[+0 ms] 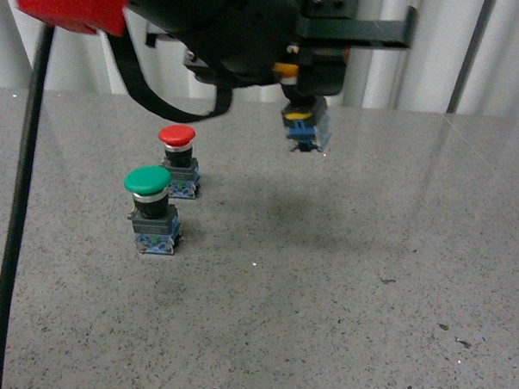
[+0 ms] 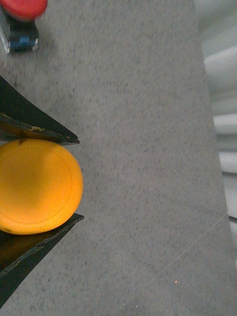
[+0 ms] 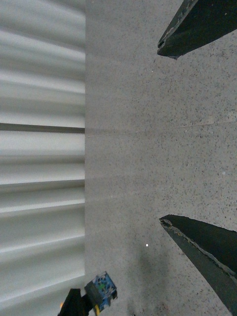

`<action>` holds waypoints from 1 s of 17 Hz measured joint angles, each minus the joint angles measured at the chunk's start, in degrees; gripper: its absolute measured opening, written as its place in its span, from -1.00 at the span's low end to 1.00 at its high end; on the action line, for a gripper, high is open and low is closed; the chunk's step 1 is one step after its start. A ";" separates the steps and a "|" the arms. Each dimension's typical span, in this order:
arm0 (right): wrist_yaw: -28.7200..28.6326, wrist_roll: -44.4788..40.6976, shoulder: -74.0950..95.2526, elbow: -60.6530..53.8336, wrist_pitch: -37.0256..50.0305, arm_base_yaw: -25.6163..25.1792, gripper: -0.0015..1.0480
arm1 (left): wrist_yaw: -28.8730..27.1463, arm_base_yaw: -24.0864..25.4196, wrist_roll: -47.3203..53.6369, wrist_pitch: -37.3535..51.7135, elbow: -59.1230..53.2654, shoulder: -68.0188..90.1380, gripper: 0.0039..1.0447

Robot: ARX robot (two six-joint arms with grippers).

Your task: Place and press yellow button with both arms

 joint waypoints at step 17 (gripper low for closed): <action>0.00 0.00 0.00 0.00 0.09 0.00 0.87 | -7.19 -6.14 -14.14 -0.68 1.84 11.39 -0.30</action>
